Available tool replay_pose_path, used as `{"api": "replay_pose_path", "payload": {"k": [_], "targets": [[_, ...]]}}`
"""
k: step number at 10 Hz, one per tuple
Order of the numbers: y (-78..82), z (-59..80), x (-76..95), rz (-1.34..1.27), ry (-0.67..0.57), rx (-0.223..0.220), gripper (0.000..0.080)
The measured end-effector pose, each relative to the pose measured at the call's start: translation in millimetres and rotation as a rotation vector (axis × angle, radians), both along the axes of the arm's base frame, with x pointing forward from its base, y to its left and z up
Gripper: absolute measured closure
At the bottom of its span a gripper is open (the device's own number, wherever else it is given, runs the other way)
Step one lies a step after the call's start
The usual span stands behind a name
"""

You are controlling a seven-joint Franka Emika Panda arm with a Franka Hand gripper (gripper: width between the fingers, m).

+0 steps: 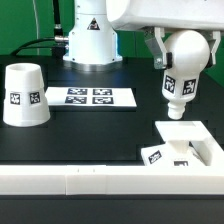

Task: Assemble lamp

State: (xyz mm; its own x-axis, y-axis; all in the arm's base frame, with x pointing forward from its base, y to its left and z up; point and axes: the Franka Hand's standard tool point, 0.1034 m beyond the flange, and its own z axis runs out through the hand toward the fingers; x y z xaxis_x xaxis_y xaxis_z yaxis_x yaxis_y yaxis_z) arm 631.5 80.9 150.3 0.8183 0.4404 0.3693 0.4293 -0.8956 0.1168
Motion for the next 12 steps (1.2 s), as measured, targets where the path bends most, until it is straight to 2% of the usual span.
{"api": "replay_pose_path", "payload": {"k": [4, 7, 12], "targets": [[-0.2, -14.2, 9.0, 0.037, -0.004, -0.014, 0.0223], [6.4, -22.6, 5.7, 0.046, 0.009, -0.014, 0.0223], [6.3, -31.2, 1.3, 0.045, -0.008, -0.012, 0.0223]]}}
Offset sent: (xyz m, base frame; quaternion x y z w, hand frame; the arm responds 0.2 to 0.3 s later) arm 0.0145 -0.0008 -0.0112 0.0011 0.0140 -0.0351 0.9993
